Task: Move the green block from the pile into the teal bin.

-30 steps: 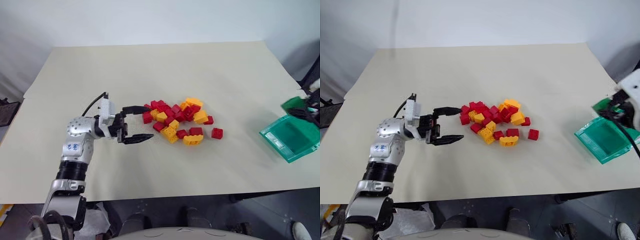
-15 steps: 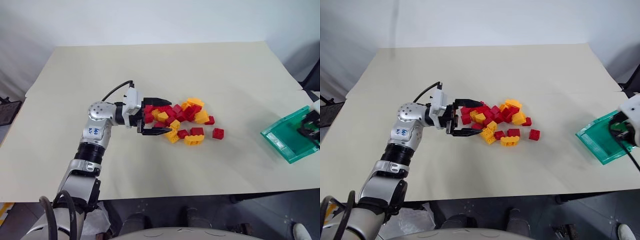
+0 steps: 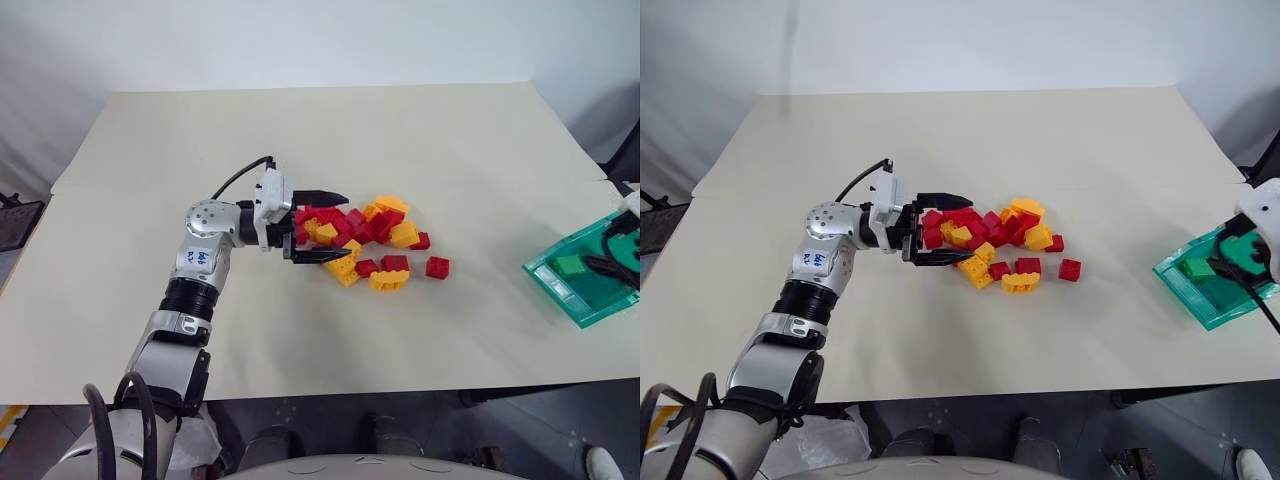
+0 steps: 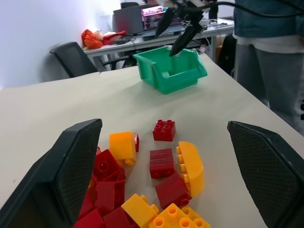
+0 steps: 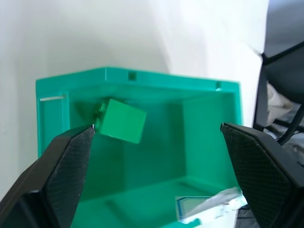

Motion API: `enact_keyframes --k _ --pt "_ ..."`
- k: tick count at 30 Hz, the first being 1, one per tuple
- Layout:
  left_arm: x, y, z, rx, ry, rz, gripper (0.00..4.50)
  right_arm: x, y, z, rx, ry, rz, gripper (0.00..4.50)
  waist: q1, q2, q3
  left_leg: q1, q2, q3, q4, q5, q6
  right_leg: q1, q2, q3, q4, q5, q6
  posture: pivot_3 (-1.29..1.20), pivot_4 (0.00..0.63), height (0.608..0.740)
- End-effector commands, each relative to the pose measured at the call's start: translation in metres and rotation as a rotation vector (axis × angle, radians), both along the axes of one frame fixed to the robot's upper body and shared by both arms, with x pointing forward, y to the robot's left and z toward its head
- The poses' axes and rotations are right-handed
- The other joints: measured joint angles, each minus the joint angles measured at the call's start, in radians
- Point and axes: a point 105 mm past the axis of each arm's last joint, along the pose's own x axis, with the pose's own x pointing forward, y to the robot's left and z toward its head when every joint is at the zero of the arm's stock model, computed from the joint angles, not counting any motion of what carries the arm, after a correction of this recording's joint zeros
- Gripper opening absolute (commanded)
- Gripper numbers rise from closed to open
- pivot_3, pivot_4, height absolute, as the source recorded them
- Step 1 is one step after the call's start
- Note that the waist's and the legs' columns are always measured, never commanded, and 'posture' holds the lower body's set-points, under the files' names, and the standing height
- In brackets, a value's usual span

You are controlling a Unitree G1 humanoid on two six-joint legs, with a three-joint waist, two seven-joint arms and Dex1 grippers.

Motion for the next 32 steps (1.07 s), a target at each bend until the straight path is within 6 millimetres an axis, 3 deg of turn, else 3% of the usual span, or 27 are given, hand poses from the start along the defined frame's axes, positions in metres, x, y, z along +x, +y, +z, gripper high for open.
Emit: enact_keyframes --k 1,5,10,13,16,22,27,32 --pt "0.003 0.011 0.012 -0.069 0.002 0.075 4.50 -0.004 0.035 0.026 0.025 -0.071 0.181 4.45 0.000 0.000 0.000 0.000 0.000 0.000 0.000 0.000 0.000 0.000 0.000 0.000 0.000 0.000 0.000 0.00 0.150 0.740" --pt "-0.004 0.028 0.007 -0.105 0.043 0.061 4.50 0.002 0.067 0.032 0.061 -0.108 0.342 4.45 -0.006 0.000 0.000 0.001 0.001 0.000 0.000 0.000 0.000 0.000 0.000 0.000 0.000 0.000 0.000 0.00 0.150 0.740" --pt "-0.015 0.065 -0.016 -0.042 0.056 0.178 4.50 0.009 0.137 0.023 0.286 -0.199 0.724 4.45 -0.008 -0.002 0.001 0.002 0.001 0.000 0.000 0.000 -0.001 0.001 0.001 0.001 0.001 0.000 0.000 0.00 0.150 0.740" --pt "-0.022 0.087 -0.021 -0.026 0.074 0.240 4.50 0.012 0.153 0.019 0.415 -0.284 0.856 4.45 -0.003 -0.002 0.001 0.001 0.001 0.000 0.000 0.000 -0.001 0.000 0.001 0.000 0.001 0.000 0.000 0.00 0.150 0.740" --pt "-0.029 0.109 -0.025 -0.017 0.077 0.307 4.50 0.015 0.156 -0.003 0.450 -0.225 0.957 4.45 0.009 -0.003 0.001 0.001 0.000 -0.001 0.001 0.000 0.000 0.001 0.000 0.000 0.001 0.000 0.000 0.00 0.150 0.740" --pt "-0.046 0.146 -0.037 0.009 0.140 0.413 4.50 0.021 0.138 -0.045 0.433 -0.099 1.034 4.45 0.010 -0.003 0.001 0.001 0.000 -0.001 0.001 -0.001 0.001 0.002 0.001 0.000 0.000 0.000 0.001 0.00 0.150 0.740" --pt "-0.052 0.164 -0.035 0.011 0.148 0.475 4.50 0.032 0.135 -0.049 0.449 -0.114 1.051 4.45 -0.007 -0.002 0.001 0.002 0.001 0.000 0.000 -0.001 0.000 0.002 0.001 0.000 0.001 0.000 0.001 0.00 0.150 0.740" --pt "-0.057 0.169 -0.034 0.045 0.125 0.503 4.50 0.036 0.134 -0.052 0.451 -0.119 1.059 4.45 -0.009 -0.002 0.001 0.004 0.002 0.000 0.001 0.000 -0.001 0.002 0.001 0.001 0.002 0.000 0.001 0.00 0.150 0.740"
